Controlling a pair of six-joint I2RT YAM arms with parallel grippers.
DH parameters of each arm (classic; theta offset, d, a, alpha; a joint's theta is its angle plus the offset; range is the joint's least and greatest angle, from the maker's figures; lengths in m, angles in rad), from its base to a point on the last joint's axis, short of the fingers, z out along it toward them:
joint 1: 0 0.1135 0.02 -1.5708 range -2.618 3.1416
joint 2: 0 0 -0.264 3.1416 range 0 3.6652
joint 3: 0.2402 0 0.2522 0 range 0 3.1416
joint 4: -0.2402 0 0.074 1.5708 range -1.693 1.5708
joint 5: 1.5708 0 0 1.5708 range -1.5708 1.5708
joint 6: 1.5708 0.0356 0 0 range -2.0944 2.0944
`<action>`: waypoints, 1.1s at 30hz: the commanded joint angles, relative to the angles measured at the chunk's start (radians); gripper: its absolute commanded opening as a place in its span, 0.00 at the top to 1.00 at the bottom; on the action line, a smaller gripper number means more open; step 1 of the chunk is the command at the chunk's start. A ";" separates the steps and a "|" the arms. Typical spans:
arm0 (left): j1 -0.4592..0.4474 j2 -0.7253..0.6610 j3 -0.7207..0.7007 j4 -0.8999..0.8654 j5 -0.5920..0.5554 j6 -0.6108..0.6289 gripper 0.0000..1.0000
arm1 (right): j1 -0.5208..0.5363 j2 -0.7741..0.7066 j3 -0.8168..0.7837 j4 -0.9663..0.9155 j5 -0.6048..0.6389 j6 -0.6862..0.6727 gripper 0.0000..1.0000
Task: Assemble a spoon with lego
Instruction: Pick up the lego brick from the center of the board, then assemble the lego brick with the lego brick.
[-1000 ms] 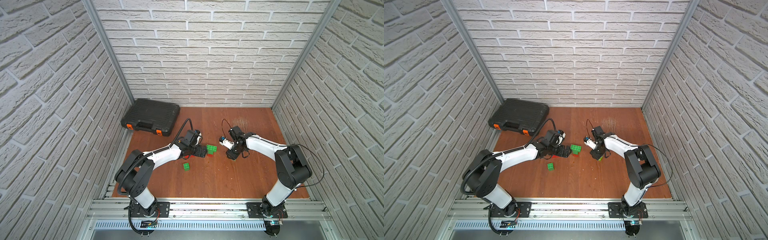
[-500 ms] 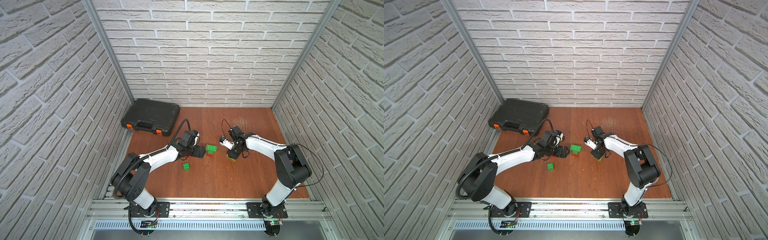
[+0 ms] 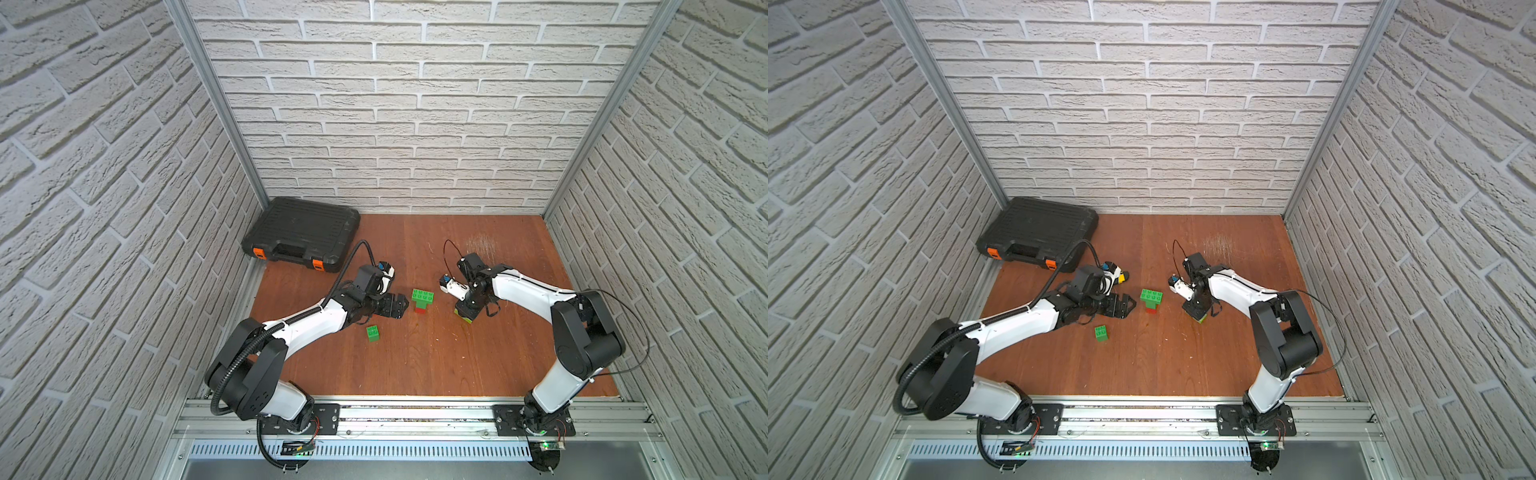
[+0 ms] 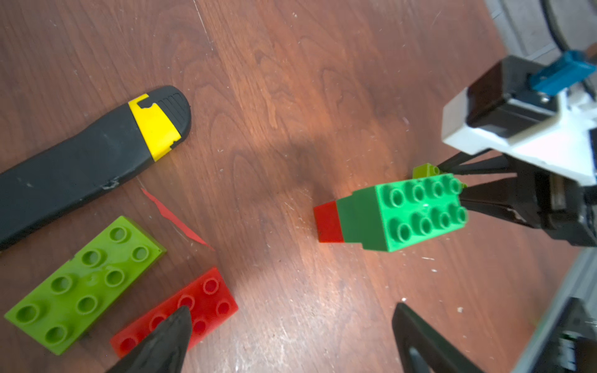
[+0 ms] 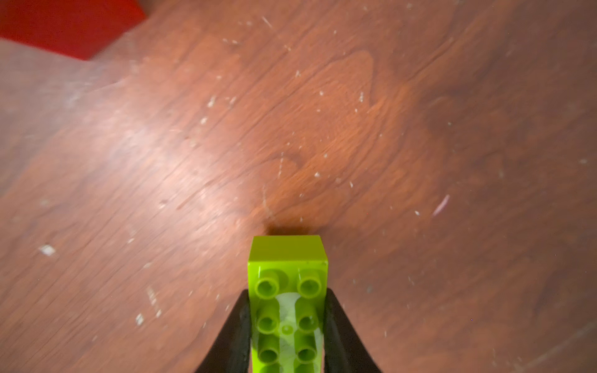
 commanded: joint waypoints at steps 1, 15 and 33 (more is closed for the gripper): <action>0.043 -0.011 0.001 0.093 0.074 -0.061 0.05 | 0.016 -0.157 0.077 -0.093 -0.064 -0.039 0.82; 0.062 0.109 0.064 0.118 0.058 -0.142 0.08 | 0.178 -0.078 0.402 -0.309 -0.131 -0.204 0.81; 0.067 0.158 0.052 0.188 0.108 -0.164 0.09 | 0.215 0.147 0.528 -0.319 -0.124 -0.247 0.82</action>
